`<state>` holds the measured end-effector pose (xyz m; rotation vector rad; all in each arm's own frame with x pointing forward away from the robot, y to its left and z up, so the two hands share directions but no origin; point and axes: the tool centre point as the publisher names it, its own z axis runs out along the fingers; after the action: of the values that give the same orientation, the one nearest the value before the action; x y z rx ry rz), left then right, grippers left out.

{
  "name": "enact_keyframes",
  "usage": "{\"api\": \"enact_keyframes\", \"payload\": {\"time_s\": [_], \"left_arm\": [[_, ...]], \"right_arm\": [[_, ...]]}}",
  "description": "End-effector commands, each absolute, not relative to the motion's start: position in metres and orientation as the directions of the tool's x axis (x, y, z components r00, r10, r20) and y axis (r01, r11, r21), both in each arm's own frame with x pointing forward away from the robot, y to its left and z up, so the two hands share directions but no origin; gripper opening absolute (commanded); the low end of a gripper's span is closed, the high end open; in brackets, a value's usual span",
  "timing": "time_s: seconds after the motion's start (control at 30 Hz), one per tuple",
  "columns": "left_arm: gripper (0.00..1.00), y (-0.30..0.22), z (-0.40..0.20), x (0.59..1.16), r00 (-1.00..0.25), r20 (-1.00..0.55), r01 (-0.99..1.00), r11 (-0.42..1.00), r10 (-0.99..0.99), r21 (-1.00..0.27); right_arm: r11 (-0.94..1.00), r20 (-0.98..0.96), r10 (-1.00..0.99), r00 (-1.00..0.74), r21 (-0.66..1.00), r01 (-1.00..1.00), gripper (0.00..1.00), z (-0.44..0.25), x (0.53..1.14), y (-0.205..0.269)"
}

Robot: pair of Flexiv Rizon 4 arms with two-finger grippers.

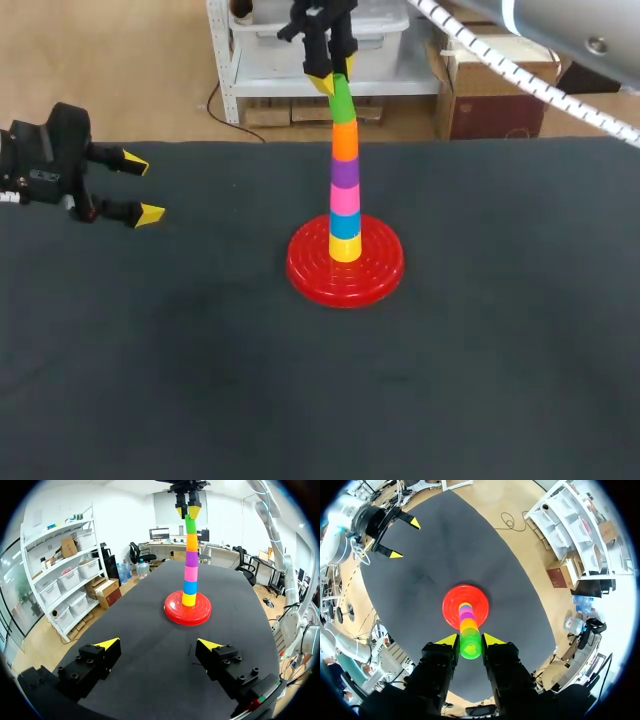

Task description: Pick up and stack the cylinders on the red base in this order: pink,purple,orange,green

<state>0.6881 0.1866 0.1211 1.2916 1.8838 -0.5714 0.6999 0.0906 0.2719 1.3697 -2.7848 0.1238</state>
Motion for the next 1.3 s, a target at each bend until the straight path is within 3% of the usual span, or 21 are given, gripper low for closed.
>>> {"api": "enact_keyframes", "payload": {"time_s": [0.03, 1.3], "left_arm": [[1.0, 0.187, 0.12, 0.686, -0.188, -0.798, 0.92, 0.388, 0.573, 0.063], [1.0, 0.187, 0.12, 0.686, -0.188, -0.798, 0.92, 0.388, 0.573, 0.063]], "right_arm": [[0.611, -0.045, -0.792, -0.609, -0.059, -0.789, 0.0, 0.264, 0.691, 0.084], [0.586, -0.172, -0.804, -0.569, -0.066, -0.808, 0.0, 0.265, 0.695, 0.075]]}}
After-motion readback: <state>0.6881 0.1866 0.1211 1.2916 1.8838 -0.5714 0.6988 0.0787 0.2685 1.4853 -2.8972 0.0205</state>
